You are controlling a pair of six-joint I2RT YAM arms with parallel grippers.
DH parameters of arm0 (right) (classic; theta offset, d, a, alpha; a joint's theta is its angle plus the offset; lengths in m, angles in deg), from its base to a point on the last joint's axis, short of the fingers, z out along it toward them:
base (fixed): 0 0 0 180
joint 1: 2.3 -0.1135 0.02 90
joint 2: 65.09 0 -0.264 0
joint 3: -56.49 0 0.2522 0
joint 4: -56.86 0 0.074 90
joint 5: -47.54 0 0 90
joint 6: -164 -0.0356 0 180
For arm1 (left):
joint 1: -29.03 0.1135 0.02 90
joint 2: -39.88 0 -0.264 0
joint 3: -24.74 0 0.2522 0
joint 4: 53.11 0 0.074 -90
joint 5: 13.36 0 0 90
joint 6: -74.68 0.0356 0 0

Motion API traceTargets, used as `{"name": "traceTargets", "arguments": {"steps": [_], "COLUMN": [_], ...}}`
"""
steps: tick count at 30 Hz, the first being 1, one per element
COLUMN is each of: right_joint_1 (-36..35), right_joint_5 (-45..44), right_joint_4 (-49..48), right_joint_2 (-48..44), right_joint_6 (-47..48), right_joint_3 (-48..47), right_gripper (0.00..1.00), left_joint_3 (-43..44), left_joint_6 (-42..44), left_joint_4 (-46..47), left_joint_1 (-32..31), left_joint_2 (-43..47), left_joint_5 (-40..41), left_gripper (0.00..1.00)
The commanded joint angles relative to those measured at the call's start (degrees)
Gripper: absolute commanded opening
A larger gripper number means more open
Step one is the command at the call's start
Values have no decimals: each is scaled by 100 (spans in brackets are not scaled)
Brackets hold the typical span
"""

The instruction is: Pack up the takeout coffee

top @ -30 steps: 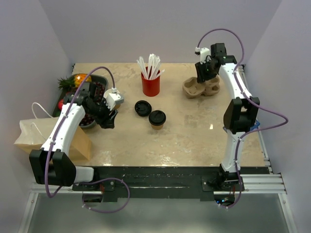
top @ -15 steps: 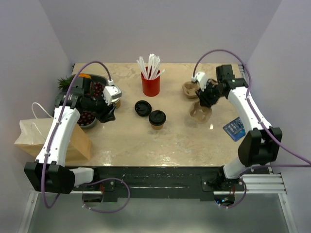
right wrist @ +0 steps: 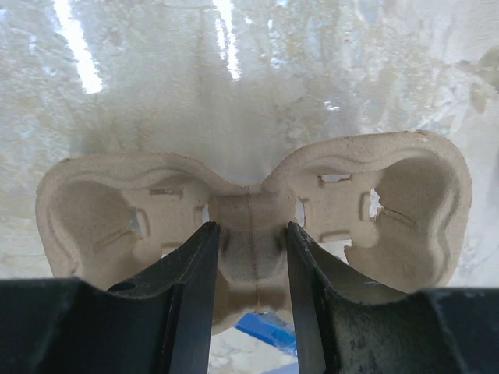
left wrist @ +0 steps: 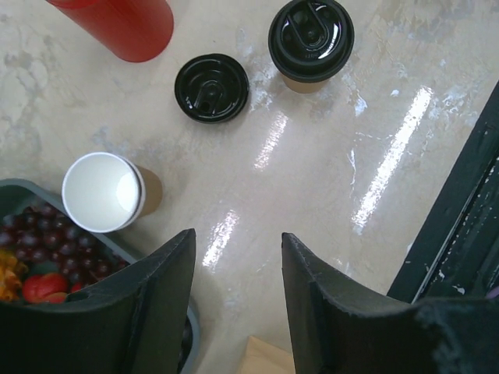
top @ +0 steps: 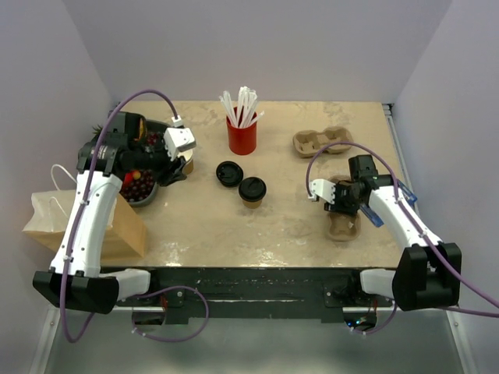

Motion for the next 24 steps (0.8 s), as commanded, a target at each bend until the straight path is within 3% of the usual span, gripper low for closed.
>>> {"name": "traceTargets", "arguments": {"steps": [1,9,16,20,24], "right_joint_1": [-4,14,5,-363,-1450], "right_joint_5": [8,254,895,1765,2047], "right_joint_4": [-324,168,572,740,144], "right_joint_2": [190,349,437,560,832], "right_joint_6": [222,98,-332,-1558,-3273], "right_joint_3": [-206,-471,-1251,-2183,-3464], "right_gripper": [31,55,62,66,65], "left_joint_3": [447,956,1783,2152,2310], "left_joint_6": [398,20,-7,-785,-1596], "left_joint_4": [-345,-345,-512,-84,682], "left_joint_1": [-24,-24,-24,28,406], "left_joint_2": [62,45,27,159,475], "left_joint_5": [94,85,542,1680,2729], "left_gripper": [53,54,57,59,61]}}
